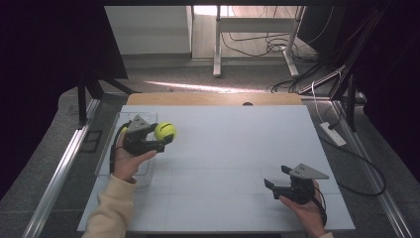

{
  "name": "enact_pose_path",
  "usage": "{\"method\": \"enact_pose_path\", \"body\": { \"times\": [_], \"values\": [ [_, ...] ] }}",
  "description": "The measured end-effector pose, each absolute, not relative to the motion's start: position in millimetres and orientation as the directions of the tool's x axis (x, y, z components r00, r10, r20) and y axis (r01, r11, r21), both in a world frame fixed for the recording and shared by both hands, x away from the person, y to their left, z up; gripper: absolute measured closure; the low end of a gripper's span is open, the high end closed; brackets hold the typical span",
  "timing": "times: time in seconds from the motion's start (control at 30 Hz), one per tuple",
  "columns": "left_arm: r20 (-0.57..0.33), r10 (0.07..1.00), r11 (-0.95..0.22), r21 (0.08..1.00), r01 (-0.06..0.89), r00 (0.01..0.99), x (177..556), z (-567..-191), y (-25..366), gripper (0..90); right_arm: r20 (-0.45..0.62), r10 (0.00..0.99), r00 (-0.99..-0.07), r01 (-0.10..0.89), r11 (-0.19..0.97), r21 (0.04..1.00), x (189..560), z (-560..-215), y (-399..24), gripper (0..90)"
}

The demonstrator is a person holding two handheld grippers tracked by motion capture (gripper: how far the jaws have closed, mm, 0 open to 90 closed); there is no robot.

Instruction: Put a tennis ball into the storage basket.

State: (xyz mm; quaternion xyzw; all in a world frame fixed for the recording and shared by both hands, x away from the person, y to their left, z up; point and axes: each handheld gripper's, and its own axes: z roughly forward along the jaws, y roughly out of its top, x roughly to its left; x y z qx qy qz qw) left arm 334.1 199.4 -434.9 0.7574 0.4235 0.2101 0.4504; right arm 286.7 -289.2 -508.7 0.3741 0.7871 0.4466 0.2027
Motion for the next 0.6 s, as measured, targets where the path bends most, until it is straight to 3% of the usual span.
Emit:
{"method": "enact_pose_path", "body": {
  "times": [0.6],
  "values": [
    [-0.069, 0.857, -0.202, 0.867, 0.456, 0.510, 330.7, -432.5, 221.1, 27.8, 0.010, 0.768, -0.640, 0.405, 0.327, 0.854, 286.5, -509.1, -288.8, 15.1]
  ]
}}
